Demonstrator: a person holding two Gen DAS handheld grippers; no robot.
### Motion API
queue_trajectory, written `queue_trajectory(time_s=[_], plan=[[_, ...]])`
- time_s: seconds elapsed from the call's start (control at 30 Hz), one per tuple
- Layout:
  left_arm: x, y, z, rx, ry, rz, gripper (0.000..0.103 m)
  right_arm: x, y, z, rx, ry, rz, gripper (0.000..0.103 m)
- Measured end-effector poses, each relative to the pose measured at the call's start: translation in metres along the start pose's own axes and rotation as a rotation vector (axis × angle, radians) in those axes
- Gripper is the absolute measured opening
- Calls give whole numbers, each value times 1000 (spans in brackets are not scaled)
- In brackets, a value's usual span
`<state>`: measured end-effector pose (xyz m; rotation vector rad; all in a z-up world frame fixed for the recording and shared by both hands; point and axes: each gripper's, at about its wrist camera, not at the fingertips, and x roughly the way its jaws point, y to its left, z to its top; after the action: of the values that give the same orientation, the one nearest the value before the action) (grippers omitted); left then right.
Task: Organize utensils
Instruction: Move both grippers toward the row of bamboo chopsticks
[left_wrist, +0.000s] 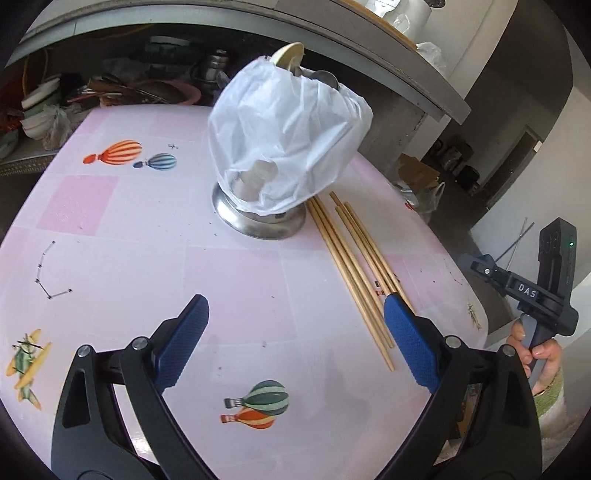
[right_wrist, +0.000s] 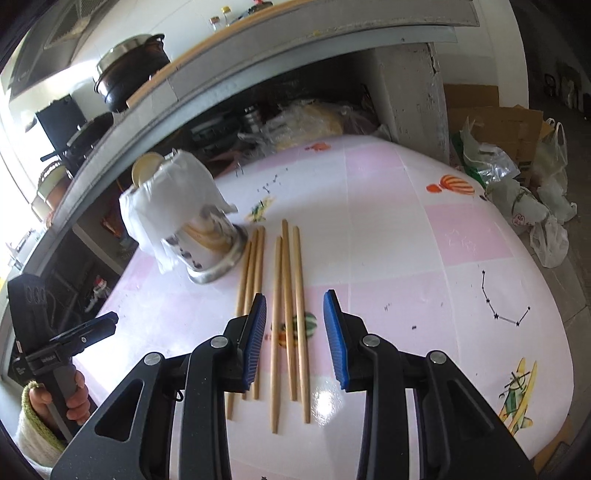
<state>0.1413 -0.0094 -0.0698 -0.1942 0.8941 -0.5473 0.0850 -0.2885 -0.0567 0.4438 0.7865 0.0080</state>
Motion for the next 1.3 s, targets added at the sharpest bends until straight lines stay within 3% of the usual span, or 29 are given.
queue_trajectory(time_s=[0.1, 0.4, 0.53, 0.67, 0.8, 1.07, 1.17, 1.3], plan=[[6, -4, -2, -5, 9, -24, 94, 4, 0, -3, -14, 11, 2, 32], [4, -6, 6, -17, -49, -5, 95, 21, -6, -1, -16, 43, 23, 32], [11, -5, 9, -33, -43, -50, 95, 27, -9, 1, -8, 51, 31, 32], [26, -10, 10, -2, -18, -23, 95, 33, -12, 4, -7, 57, 35, 32], [36, -18, 10, 15, -35, -46, 95, 37, -14, 6, -10, 65, 38, 32], [67, -36, 14, 42, 51, -73, 95, 45, -13, 6, -37, 76, 68, 32], [78, -46, 14, 81, 62, -28, 95, 51, -10, 5, -53, 92, 81, 32], [91, -61, 12, 199, 70, 84, 95, 60, -7, 3, -72, 104, 82, 23]])
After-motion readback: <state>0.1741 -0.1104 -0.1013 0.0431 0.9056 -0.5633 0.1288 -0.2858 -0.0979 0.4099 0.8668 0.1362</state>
